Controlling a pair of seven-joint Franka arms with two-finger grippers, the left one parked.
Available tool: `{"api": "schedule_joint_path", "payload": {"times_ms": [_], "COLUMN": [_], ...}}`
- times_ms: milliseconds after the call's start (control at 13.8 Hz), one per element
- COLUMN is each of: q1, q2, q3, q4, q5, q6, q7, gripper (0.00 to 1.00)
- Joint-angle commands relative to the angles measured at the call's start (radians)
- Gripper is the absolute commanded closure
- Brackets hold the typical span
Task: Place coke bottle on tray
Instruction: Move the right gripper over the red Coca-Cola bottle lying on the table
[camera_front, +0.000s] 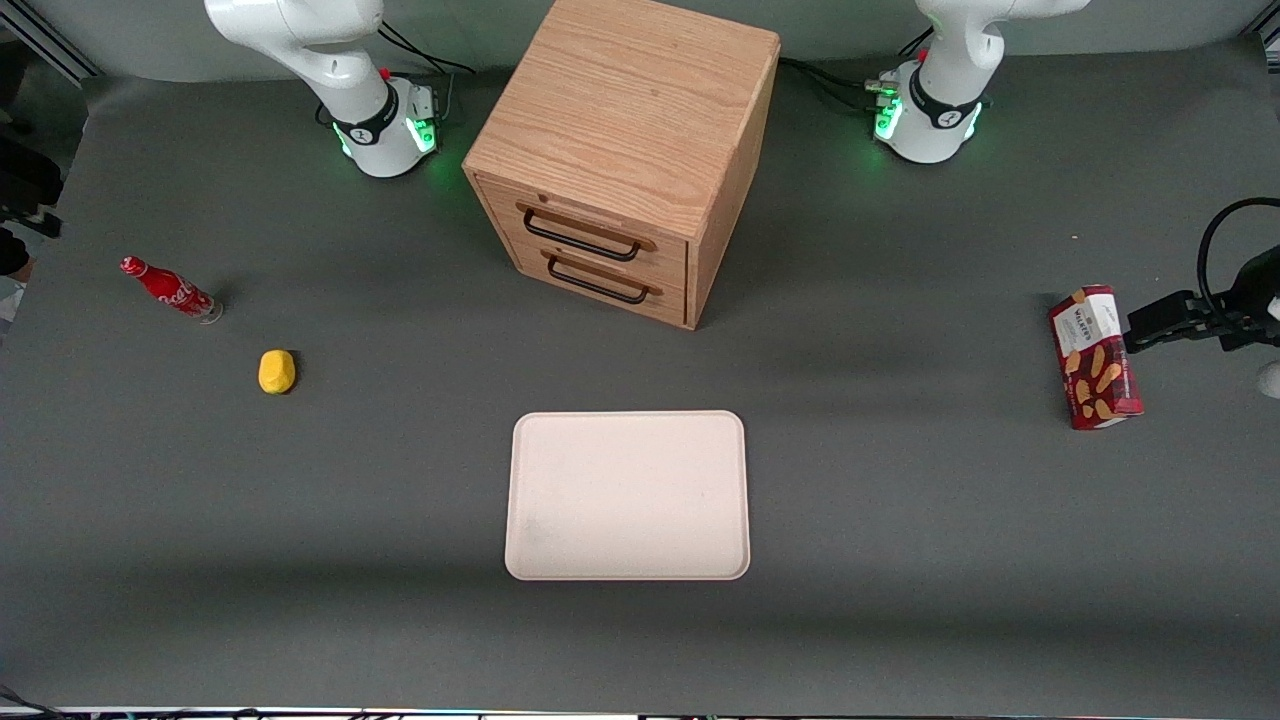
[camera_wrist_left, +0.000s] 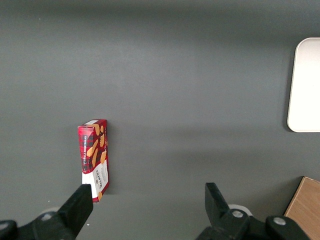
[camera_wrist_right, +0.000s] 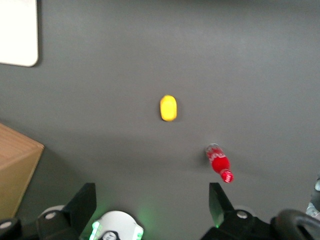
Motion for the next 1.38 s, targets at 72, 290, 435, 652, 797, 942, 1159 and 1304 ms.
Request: {"api": "schedule_joint_path", "payload": {"times_ms": [72, 290, 435, 652, 797, 942, 1159, 1304], "q1": [0.022, 0.031, 0.039, 0.050, 0.050, 0.045, 0.031, 0.028], "q2": [-0.153, -0.235, -0.259, -0.298, -0.298, -0.298, -0.293, -0.281], "q3": [-0.134, -0.212, -0.278, -0.303, -0.303, -0.303, -0.304, -0.304], "q4": [-0.170, -0.253, -0.276, -0.313, -0.356, -0.425, -0.546, -0.601], "q5": [-0.070, -0.135, -0.141, -0.190, -0.190, -0.190, -0.190, -0.190], "q6": [0.069, 0.108, 0.108, 0.112, 0.164, 0.245, 0.411, 0.489], "q7": [-0.176, -0.258, -0.318, -0.321, -0.321, -0.321, -0.321, -0.319], "gripper": [0.00, 0.00, 0.00, 0.00, 0.00, 0.00, 0.00, 0.00]}}
